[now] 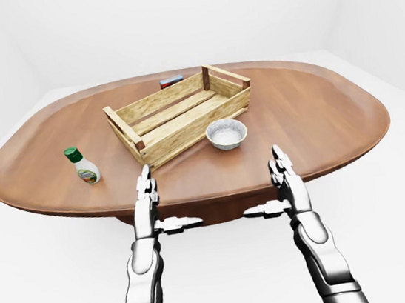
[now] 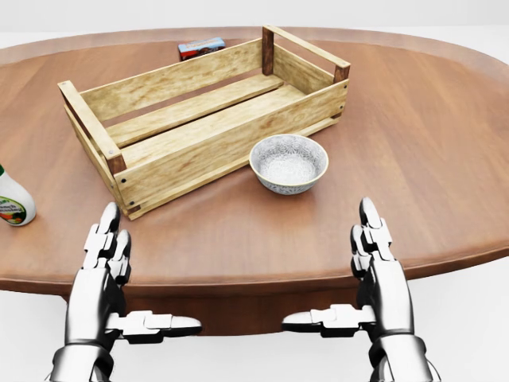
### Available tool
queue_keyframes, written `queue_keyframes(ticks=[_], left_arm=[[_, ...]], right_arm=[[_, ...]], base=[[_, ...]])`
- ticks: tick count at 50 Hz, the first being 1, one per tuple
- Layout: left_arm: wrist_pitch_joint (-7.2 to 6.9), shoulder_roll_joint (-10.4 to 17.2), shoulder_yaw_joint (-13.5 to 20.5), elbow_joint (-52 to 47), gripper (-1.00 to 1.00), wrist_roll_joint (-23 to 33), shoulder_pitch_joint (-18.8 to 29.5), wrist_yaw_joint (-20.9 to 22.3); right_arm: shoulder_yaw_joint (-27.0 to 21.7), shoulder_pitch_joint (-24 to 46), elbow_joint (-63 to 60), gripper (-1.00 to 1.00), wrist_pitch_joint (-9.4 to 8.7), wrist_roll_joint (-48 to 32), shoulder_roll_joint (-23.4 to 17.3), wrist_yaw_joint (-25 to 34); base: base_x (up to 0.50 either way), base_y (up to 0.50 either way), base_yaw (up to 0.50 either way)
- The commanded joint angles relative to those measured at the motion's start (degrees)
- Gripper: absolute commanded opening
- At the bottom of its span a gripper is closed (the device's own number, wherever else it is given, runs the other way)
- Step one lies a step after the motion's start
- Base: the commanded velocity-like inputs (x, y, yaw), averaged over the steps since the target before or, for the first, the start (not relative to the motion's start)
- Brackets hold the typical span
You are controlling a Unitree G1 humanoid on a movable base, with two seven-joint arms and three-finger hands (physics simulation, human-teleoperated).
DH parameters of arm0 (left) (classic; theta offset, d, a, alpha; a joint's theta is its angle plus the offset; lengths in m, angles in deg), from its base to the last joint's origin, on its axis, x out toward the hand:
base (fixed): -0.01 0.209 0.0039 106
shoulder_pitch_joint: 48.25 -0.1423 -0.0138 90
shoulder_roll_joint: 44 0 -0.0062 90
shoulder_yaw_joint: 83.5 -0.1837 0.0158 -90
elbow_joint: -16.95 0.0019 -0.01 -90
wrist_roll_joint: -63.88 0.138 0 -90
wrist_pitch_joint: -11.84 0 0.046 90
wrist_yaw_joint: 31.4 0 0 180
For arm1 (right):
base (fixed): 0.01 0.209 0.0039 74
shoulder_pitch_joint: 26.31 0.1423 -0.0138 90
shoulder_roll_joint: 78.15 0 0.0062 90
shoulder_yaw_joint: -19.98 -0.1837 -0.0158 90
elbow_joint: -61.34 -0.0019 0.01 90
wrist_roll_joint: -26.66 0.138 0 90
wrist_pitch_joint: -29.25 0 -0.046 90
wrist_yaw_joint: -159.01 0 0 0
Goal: Pick up the salad dressing and put it in the tray.
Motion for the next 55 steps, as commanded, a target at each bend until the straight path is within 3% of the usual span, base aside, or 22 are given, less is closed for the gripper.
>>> queue_keyframes(ticks=[1,2,6,8,11,12,15,17,19,20,21,23,27,32,45,49,55], left_arm=[[-4.62,2.11,5.52,-7.07,1.00,-2.45,-0.50,0.10],[-4.62,2.52,7.26,-8.31,1.00,-3.90,-0.27,-0.07],[-4.62,5.97,14.98,-15.98,1.00,-7.18,0.58,-0.91],[-4.62,8.96,21.81,-22.85,1.00,-10.27,0.96,-0.86],[-4.62,11.61,29.33,-29.18,1.00,-12.72,0.95,0.09],[-4.62,13.10,33.45,-31.45,1.00,-14.31,0.86,0.55],[-4.62,16.49,44.00,-35.25,1.00,-18.33,0.32,2.26],[-4.62,19.35,53.39,-36.44,1.00,-22.02,-0.62,3.88],[-4.62,21.19,58.48,-36.32,1.00,-23.37,-1.51,5.31],[-4.62,21.21,58.71,-36.32,1.00,-23.29,-1.47,5.48],[-4.62,22.18,61.79,-35.07,1.00,-23.25,-2.42,6.83],[-4.62,23.07,64.82,-33.93,1.00,-23.35,-3.09,8.29],[-4.62,24.55,69.29,-32.59,1.00,-23.53,-3.77,10.04],[-4.62,25.96,73.12,-29.75,1.00,-24.00,-4.52,11.61],[-4.62,25.91,73.36,-27.79,1.00,-23.96,-5.19,11.46],[-4.62,25.72,73.13,-27.55,1.00,-23.78,-5.29,11.50],[-4.62,25.60,73.14,-27.56,1.00,-23.68,-5.46,11.41]], right_arm=[[-4.48,-0.16,-3.77,1.00,-4.29,9.03,-0.73,2.70],[-5.33,-0.15,-5.83,1.00,-5.09,9.76,-1.21,1.88],[-12.21,-0.43,-21.69,1.00,-5.09,12.23,-5.23,0.19],[-20.98,0.66,-30.69,1.00,-5.09,15.69,-9.05,0.00],[-31.18,1.70,-36.75,1.00,-5.09,20.37,-12.43,0.09],[-36.06,2.10,-38.20,1.00,-5.09,22.74,-14.45,0.05],[-47.35,1.68,-38.73,1.00,-5.09,28.44,-18.64,0.07],[-57.01,0.31,-37.73,1.00,-5.09,33.61,-22.05,0.05],[-62.35,-0.91,-35.76,1.00,-5.09,35.87,-24.35,0.12],[-62.45,-1.13,-35.60,1.00,-5.09,36.17,-24.54,-0.06],[-65.67,-2.05,-33.43,1.00,-5.09,36.56,-26.04,1.35],[-68.85,-2.71,-31.66,1.00,-5.09,38.06,-27.76,1.38],[-69.86,-3.96,-29.91,1.00,-5.09,35.45,-29.23,2.40],[-62.89,-2.70,-28.81,1.00,-5.09,24.51,-27.78,4.30],[-61.08,-1.51,-26.52,1.00,-5.09,18.53,-26.14,7.42],[-61.57,-1.02,-34.72,1.00,-5.09,19.88,-25.20,6.13],[-59.64,-1.11,-32.94,1.00,-5.09,17.20,-24.32,8.04]], base=[[0.00,0.00,0.00],[0.00,0.00,0.00],[0.00,0.00,0.00],[0.00,0.00,0.00],[0.00,0.00,0.00],[0.00,0.00,0.00],[0.00,0.00,0.00],[0.00,0.00,0.00],[0.00,0.00,0.00],[0.00,0.00,0.00],[0.00,0.00,0.00],[0.00,0.00,0.00],[0.00,0.00,0.00],[0.14,0.40,0.00],[0.18,0.50,0.00],[0.25,0.50,0.00],[0.30,0.48,0.00]])
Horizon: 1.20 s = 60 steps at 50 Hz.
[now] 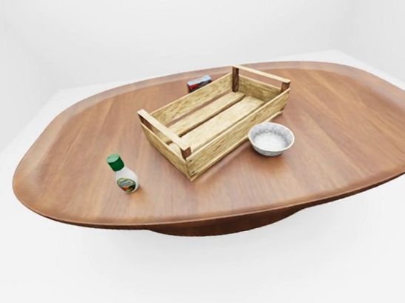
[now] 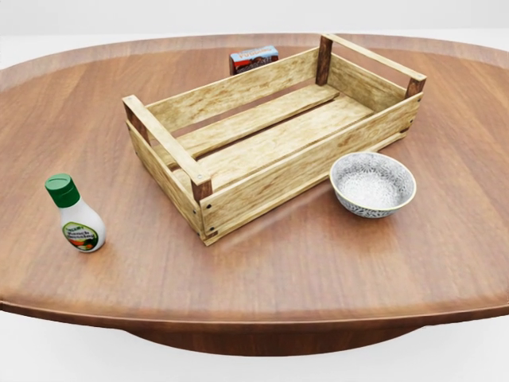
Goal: Pick up the salad dressing and put it in the tray.
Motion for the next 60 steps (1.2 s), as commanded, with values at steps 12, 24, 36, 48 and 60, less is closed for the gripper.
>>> queue_keyframes(ticks=[12,24,36,48,60], left_arm=[[0.00,0.17,1.43,0.59,1.00,0.05,-0.51,0.37],[0.00,0.47,2.14,-0.32,1.00,-0.18,-0.52,0.32],[0.00,0.38,2.01,0.35,1.00,0.03,-0.48,0.66],[0.00,0.27,2.01,0.87,1.00,-0.11,-0.76,0.55],[0.00,0.30,2.10,1.49,1.00,-0.14,-0.80,0.63]], right_arm=[[2.44,0.76,-4.32,1.00,0.00,-2.51,2.19,1.90],[2.08,0.81,-3.52,1.00,0.00,1.26,2.17,3.11],[3.50,-0.16,-0.86,1.00,0.00,2.03,2.94,3.74],[4.90,-0.37,-2.71,1.00,0.00,-3.56,3.78,4.62],[4.19,0.03,-5.34,1.00,0.00,-3.67,3.83,4.62]], base=[[0.33,0.45,0.00],[0.48,0.16,0.00],[0.50,0.04,0.00],[0.48,0.18,0.00],[0.46,0.35,0.00]])
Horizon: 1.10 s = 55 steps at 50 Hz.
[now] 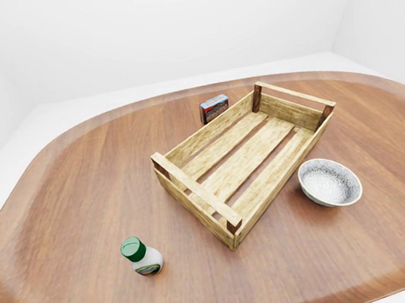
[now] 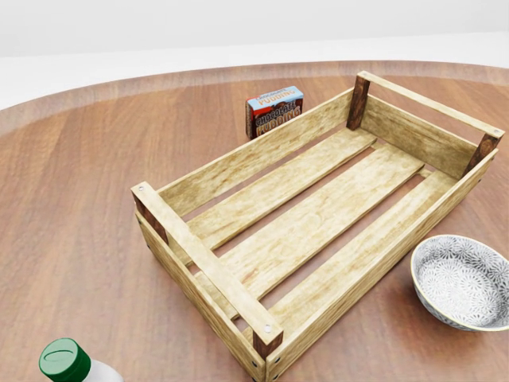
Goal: Pick up the salad dressing and put it in the tray.
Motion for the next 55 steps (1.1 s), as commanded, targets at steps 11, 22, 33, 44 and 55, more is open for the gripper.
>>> queue_keyframes(ticks=[11,22,33,44,55], left_arm=[[0.00,-0.39,-0.67,1.05,1.00,0.30,-0.17,-0.09],[0.00,-0.46,-0.77,1.53,1.00,0.34,-0.38,-0.08],[0.00,-0.29,-0.16,1.08,1.00,0.22,-0.45,-0.01],[0.00,-0.33,-0.31,1.28,1.00,0.36,-0.37,0.03],[0.00,-0.49,-0.61,1.38,1.00,0.46,-0.40,-0.07]], right_arm=[[-1.17,0.38,-0.65,1.00,0.00,0.66,1.01,-1.03],[0.07,-1.79,-1.04,1.00,0.00,-1.42,-0.66,-3.15],[-0.70,0.15,1.45,1.00,0.00,1.85,0.98,-1.78],[-0.05,-0.43,-1.44,1.00,0.00,0.60,0.49,-3.39],[-0.07,-0.08,0.76,1.00,0.00,2.72,-0.35,-2.12]], base=[[0.47,0.34,0.00],[0.08,0.12,0.00],[0.04,0.41,0.00],[0.00,0.00,0.00],[0.09,-0.01,0.00]])
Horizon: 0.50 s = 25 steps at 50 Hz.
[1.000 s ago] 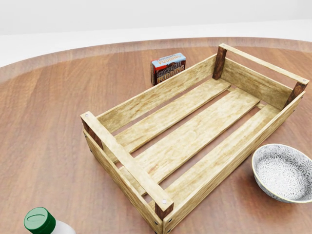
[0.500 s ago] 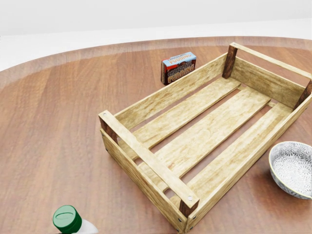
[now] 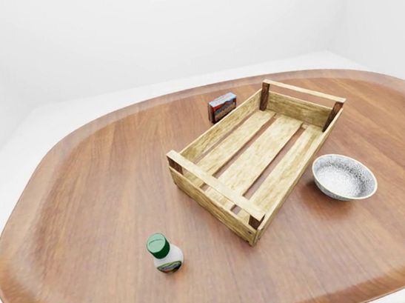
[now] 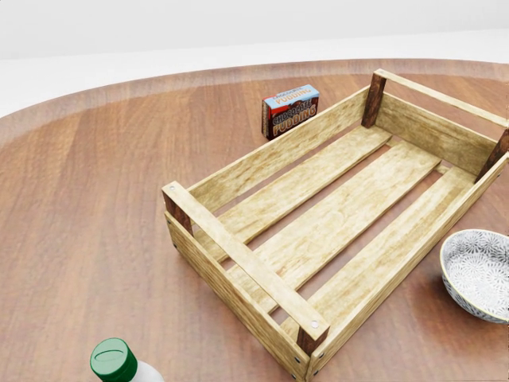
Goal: Pick up the salad dressing and put it in the tray.
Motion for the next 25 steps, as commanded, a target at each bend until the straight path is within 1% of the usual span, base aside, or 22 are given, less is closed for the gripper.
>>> queue_keyframes(ticks=[1,6,8,10,13,14,15,16,17,19,22,23,24,25], left_arm=[[0.00,-0.09,-0.19,0.03,1.00,0.00,0.01,-0.03],[0.00,-0.04,-0.06,-0.29,1.00,-0.02,0.00,-0.08],[0.00,-0.01,0.05,-0.33,1.00,-0.03,-0.01,-0.04],[0.00,0.03,0.13,-0.44,1.00,-0.11,0.02,-0.06],[0.00,0.12,0.22,-0.56,1.00,-0.16,0.07,-0.11],[0.00,0.13,0.24,-0.52,1.00,-0.16,0.08,-0.08],[0.00,0.13,0.24,-0.46,1.00,-0.14,0.08,-0.07],[0.00,0.13,0.22,-0.38,1.00,-0.12,0.09,-0.06],[0.00,0.12,0.19,-0.41,1.00,-0.13,0.09,-0.06],[0.00,0.09,0.17,-0.38,1.00,-0.14,0.10,-0.07],[0.00,0.19,0.24,-0.34,1.00,-0.20,0.12,-0.15],[0.00,0.20,0.25,-0.41,1.00,-0.22,0.12,-0.18],[0.00,0.19,0.23,-0.43,1.00,-0.18,0.11,-0.20],[0.00,0.18,0.20,-0.48,1.00,-0.19,0.12,-0.22]], right_arm=[[0.37,-0.12,0.57,1.00,0.00,0.26,-0.37,1.20],[0.05,0.21,1.12,1.00,0.00,1.57,-0.61,1.21],[0.62,-0.14,1.36,1.00,0.00,-0.04,-0.76,1.14],[0.36,0.18,1.51,1.00,0.00,1.11,-0.75,1.22],[0.23,0.35,1.96,1.00,0.00,1.35,-0.70,0.48],[-0.37,0.67,2.09,1.00,0.00,1.95,0.01,-0.44],[-0.99,0.19,-0.09,1.00,0.00,3.71,0.86,-1.20],[-1.31,-0.25,-1.60,1.00,0.00,5.08,0.58,-1.71],[-1.27,0.11,-1.79,1.00,0.00,4.82,0.04,-2.92],[-1.88,0.17,-2.22,1.00,0.00,7.04,-0.14,-3.23],[-3.42,0.34,-3.25,1.00,0.00,12.80,-0.56,-4.50],[-3.58,0.36,-3.28,1.00,0.00,13.57,-0.86,-5.60],[-3.03,0.00,-3.18,1.00,0.00,13.14,-1.48,-5.92],[-0.90,-0.43,-2.96,1.00,0.00,8.60,-1.96,-6.30]], base=[[0.50,-0.05,0.00],[0.50,-0.05,0.00],[0.50,-0.05,0.00],[0.50,-0.05,0.00],[0.50,-0.05,0.00],[0.50,-0.05,0.00],[0.00,0.00,0.00],[0.00,0.00,0.00],[0.00,0.00,0.00],[0.00,0.00,0.00],[0.00,0.00,0.00],[0.00,0.00,0.00],[0.00,0.00,0.00],[0.00,0.00,0.00]])
